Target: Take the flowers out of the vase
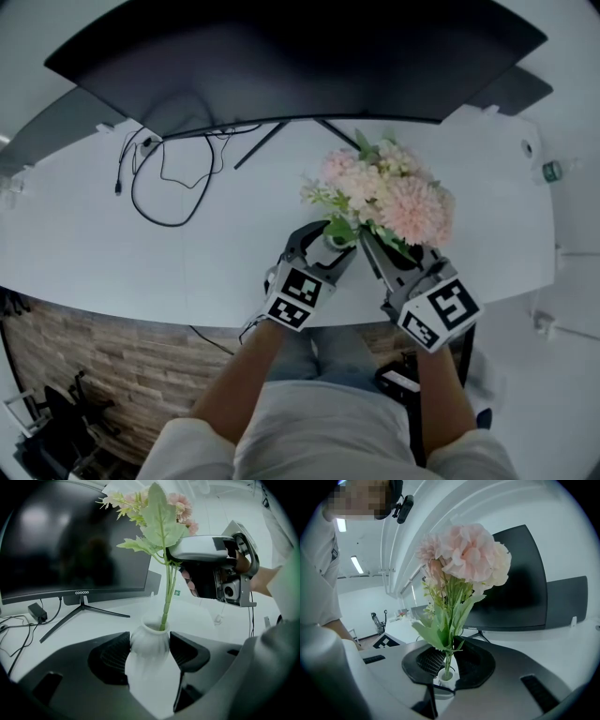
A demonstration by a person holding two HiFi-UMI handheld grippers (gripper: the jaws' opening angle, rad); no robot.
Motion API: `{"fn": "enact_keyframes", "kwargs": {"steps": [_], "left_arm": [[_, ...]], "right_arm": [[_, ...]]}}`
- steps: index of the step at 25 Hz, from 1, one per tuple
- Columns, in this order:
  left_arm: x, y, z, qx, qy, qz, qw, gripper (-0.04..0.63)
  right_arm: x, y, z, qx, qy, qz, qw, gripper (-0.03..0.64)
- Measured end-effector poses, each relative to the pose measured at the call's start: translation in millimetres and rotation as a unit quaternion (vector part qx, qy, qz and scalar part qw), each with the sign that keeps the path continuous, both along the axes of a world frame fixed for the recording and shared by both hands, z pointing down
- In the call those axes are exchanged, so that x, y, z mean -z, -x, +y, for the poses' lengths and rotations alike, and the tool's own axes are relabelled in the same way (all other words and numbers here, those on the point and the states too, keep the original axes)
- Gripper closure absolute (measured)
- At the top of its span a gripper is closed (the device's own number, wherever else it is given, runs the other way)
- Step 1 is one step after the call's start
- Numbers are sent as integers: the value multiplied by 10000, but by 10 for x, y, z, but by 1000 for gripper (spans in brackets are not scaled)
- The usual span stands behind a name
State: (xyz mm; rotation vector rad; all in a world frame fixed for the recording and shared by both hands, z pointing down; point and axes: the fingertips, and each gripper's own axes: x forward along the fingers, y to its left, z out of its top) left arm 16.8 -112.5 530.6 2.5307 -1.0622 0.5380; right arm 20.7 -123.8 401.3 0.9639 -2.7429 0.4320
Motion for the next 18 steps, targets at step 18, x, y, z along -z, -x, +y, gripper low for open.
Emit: {"fn": "enact_keyframes", "kwargs": {"steps": [18], "left_arm": [[1,-27,-1,18,-8,-28,10000,325]], "right_arm": [[296,-224,4,-300,-231,-169,9991,549]]}}
